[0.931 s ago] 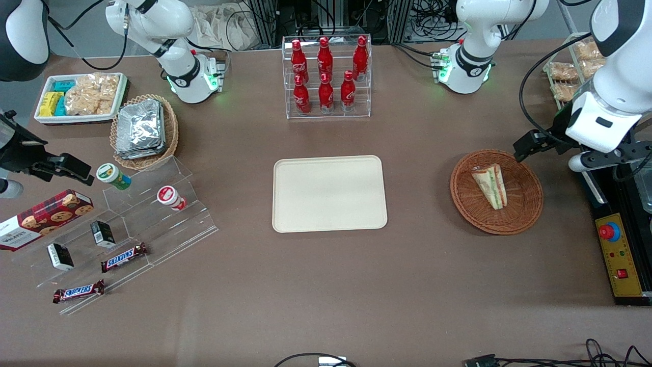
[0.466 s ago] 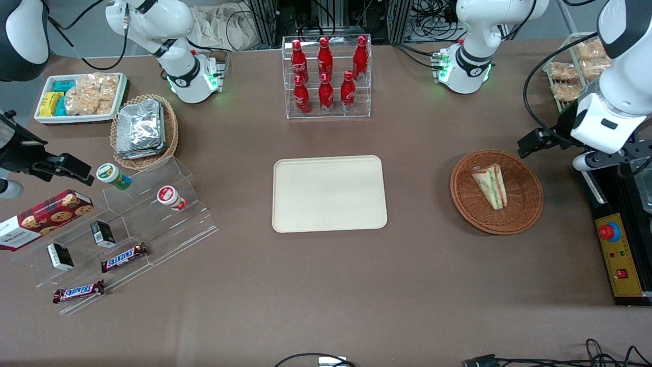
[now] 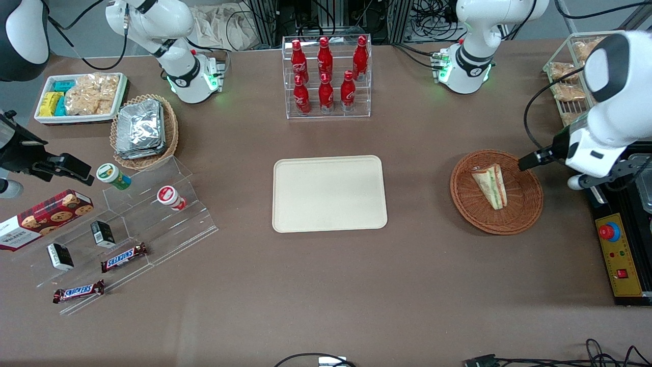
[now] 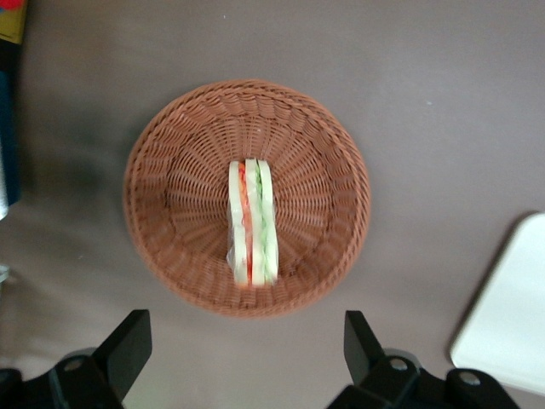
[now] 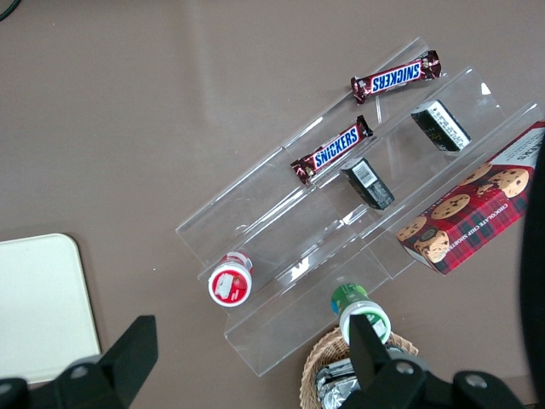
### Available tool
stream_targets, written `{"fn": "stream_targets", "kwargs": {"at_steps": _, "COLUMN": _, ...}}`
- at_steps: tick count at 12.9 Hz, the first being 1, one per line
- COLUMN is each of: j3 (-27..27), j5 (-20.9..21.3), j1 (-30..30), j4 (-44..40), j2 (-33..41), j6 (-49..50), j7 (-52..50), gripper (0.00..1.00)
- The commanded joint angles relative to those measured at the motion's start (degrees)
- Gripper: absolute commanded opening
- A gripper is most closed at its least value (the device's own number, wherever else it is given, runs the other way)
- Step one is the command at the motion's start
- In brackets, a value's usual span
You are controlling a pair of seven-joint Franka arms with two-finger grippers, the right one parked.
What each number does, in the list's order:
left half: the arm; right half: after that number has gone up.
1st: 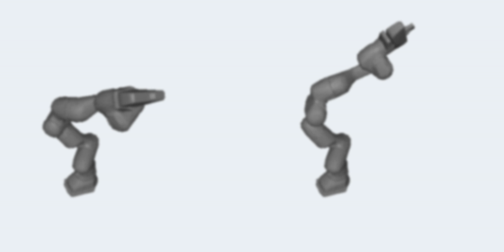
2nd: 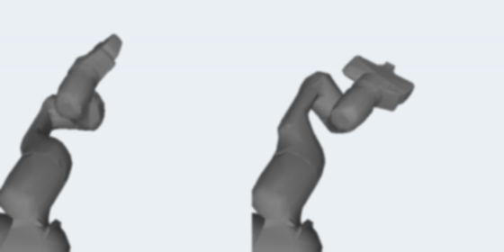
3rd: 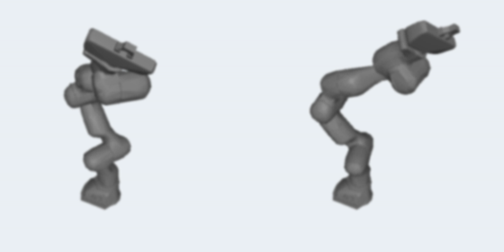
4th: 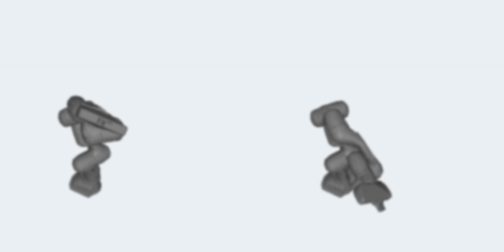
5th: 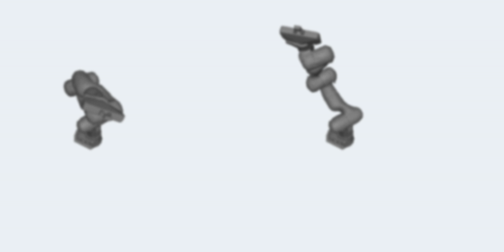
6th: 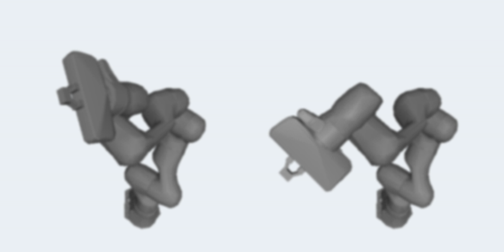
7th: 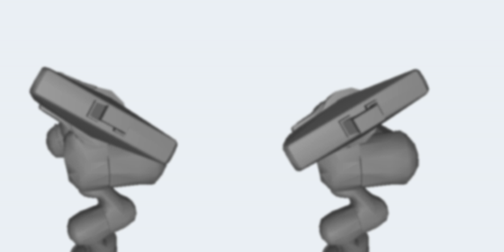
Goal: Place sandwich from basket to tray
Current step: 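Move the left gripper over the sandwich in the wicker basket, then lower the left gripper and close it on the wrapped sandwich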
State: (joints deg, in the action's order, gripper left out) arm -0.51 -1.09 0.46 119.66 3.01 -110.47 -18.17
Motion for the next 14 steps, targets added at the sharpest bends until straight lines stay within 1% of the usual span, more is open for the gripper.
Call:
{"fn": "stream_targets", "kwargs": {"at_steps": 1, "j3": 0.1, "j5": -0.4, "j1": -0.1, "j4": 11.0, "j2": 2.5, "j6": -11.6, "j7": -0.4, "gripper": 1.00}}
{"fn": "stream_targets", "kwargs": {"at_steps": 8, "j3": 0.9, "j5": -0.3, "j1": -0.2, "j4": 20.4, "j2": -6.1, "j6": -31.9, "j7": -0.4, "gripper": 1.00}}
{"fn": "stream_targets", "kwargs": {"at_steps": 12, "j3": 0.9, "j5": -0.8, "j1": -0.4, "j4": 21.2, "j2": -10.8, "j6": -38.0, "j7": -0.5, "gripper": 1.00}}
{"fn": "stream_targets", "kwargs": {"at_steps": 14, "j3": 0.9, "j5": -0.9, "j1": -0.7, "j4": 21.9, "j2": -12.1, "j6": -39.3, "j7": -1.2, "gripper": 0.99}}
